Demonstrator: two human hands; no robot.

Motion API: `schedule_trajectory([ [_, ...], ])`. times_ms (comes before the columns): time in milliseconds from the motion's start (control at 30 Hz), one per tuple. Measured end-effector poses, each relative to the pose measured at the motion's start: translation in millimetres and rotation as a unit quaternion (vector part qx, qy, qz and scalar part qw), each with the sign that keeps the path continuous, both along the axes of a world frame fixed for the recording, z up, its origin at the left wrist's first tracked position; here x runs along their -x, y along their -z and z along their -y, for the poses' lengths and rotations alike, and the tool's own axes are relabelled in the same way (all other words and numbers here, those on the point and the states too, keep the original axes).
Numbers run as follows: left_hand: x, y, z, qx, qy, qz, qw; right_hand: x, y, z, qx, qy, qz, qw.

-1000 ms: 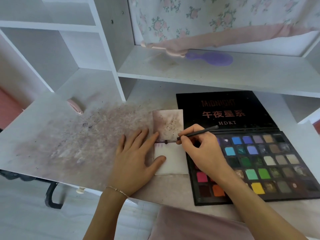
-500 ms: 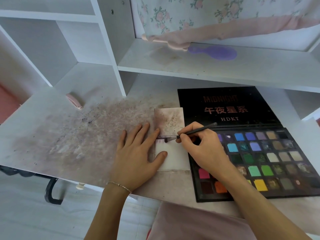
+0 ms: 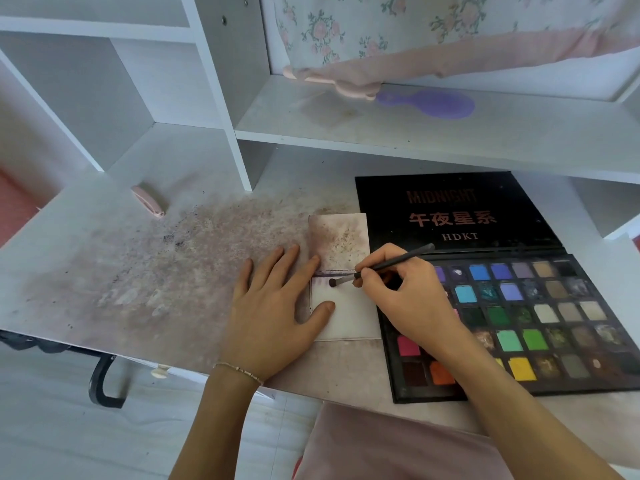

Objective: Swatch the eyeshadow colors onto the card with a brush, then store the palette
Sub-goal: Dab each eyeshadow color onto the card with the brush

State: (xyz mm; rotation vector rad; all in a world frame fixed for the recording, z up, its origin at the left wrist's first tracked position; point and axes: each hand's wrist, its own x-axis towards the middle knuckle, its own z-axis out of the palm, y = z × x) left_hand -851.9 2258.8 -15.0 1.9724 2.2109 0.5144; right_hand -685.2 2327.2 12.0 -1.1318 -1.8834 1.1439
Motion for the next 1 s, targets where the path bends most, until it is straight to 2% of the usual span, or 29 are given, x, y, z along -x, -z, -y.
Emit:
schedule_trajectory([
  [767,-1,-2,0,0.003,0.0,0.007,1.0,1,1,-1,-0.012,0.002,0.008,1.0],
  [1000,0,-1,0,-0.005,-0.001,0.003,1.0,-9,-9,-4,-0.006,0.051,-0.169,0.984],
])
